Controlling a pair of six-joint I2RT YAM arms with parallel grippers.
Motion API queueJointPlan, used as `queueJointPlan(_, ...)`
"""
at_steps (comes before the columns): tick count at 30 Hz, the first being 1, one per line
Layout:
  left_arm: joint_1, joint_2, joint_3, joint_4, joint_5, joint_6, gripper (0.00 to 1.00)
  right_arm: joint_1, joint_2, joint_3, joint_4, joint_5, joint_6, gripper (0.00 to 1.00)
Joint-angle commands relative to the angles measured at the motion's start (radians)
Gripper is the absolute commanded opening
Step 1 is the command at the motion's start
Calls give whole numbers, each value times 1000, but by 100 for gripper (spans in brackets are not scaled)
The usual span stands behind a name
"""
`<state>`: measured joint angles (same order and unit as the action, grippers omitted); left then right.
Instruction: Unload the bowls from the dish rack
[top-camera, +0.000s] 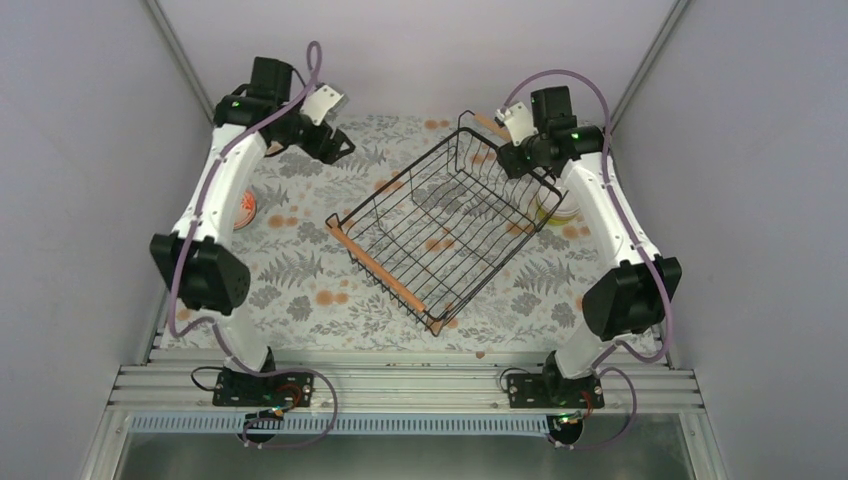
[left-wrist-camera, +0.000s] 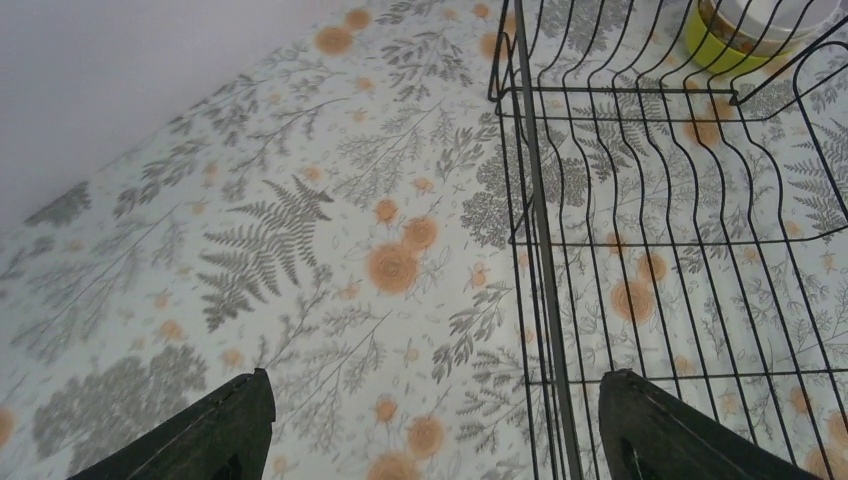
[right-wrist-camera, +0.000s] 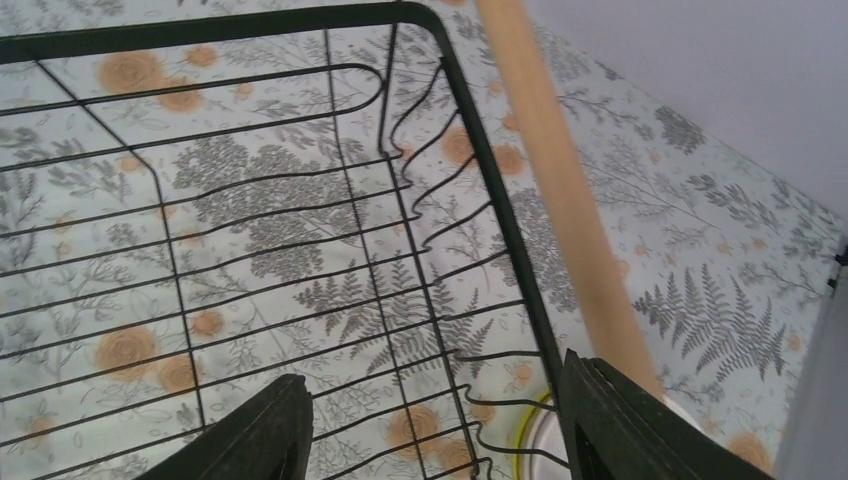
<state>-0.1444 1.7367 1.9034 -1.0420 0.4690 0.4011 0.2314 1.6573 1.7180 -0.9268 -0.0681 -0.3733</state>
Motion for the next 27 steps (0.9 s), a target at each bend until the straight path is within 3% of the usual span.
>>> queueJointPlan(1,-32,127,140,-79,51,23,81,-10,-28,-12,65,42,47,61)
queueJointPlan(9,-203,337,353,-105,-123,-54,79,-35,-86,-65,101,90,60,62)
queueJointPlan(17,-338,671,760,-228,-248,-108,77,-53,-121,-138,133,120,63,62)
queueJointPlan(24,-343,730,710,-107,-364,-143,78,-63,-158,-160,138,113,65,62)
queueJointPlan(27,-330,725,683,-59,-353,-164,78,-66,-171,-166,136,108,63,62)
